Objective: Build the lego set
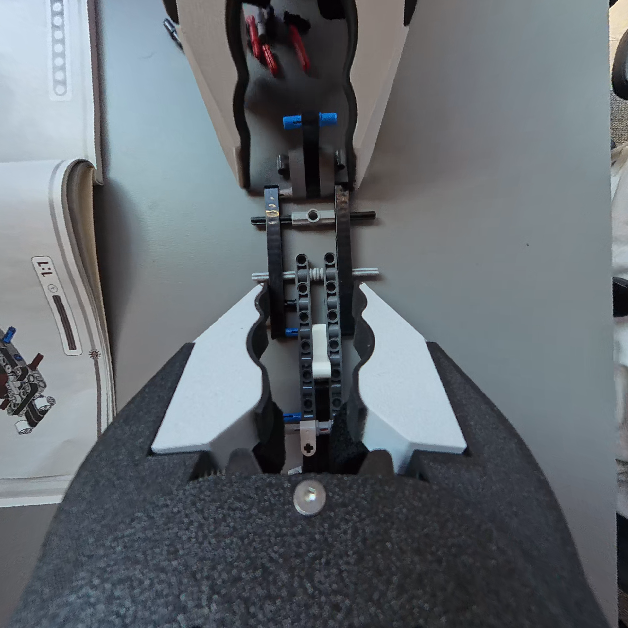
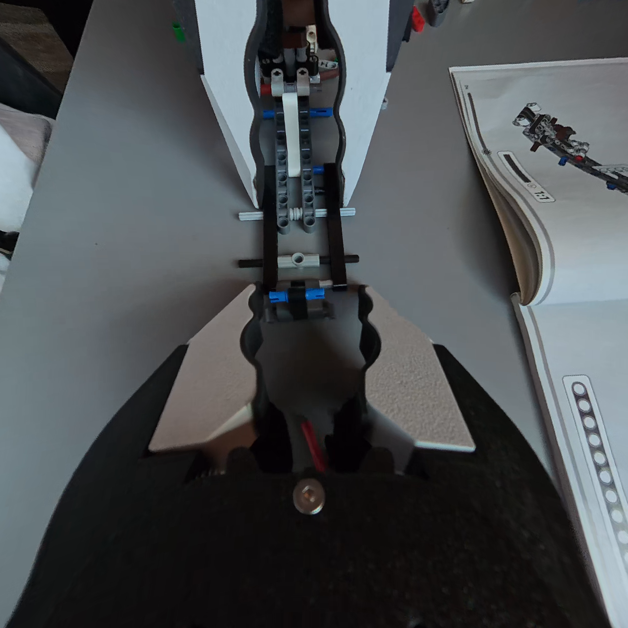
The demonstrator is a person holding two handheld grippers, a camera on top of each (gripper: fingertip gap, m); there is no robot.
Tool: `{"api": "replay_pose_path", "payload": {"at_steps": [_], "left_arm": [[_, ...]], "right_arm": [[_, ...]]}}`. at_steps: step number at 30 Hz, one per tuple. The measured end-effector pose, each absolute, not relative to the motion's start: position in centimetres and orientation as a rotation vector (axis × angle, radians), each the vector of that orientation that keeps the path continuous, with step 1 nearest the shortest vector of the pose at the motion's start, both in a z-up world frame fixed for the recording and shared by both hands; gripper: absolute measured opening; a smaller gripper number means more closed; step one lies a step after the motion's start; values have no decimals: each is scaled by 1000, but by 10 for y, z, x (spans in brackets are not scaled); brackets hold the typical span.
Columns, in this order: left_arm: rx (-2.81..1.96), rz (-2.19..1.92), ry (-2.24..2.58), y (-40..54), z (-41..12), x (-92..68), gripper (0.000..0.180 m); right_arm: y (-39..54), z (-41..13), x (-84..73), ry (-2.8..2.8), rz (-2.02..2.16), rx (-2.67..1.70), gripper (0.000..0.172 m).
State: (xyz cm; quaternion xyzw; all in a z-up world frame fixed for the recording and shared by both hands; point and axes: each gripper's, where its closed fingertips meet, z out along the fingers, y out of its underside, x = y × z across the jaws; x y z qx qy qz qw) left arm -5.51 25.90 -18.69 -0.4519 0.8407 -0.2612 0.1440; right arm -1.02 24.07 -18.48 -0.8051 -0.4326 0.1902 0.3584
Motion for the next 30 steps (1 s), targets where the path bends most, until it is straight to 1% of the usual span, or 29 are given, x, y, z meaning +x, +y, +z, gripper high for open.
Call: {"api": "replay_pose_path", "payload": {"at_steps": [2,5,6,9,20,30], "left_arm": [[-1309,-750,2416,260,-187,-55,47],[-1329,-745,2398,263,-187,-54,47],[-1333,-749,2394,263,-187,-54,47],[-1332,-753,2394,263,-187,-53,47],[-1329,-740,2382,266,-187,-54,47],[-1319,-735,2396,266,-187,-54,46]], "right_arm": [[240,-182,-7,-1124,488,-2068,59],[238,-171,-6,-1114,527,-2019,44],[236,-169,-8,-1121,550,-2003,36],[240,-170,-9,-1120,500,-1978,25],[240,-177,-8,-1053,472,-2143,24],[243,-177,-9,-1116,412,-2051,24]]}}
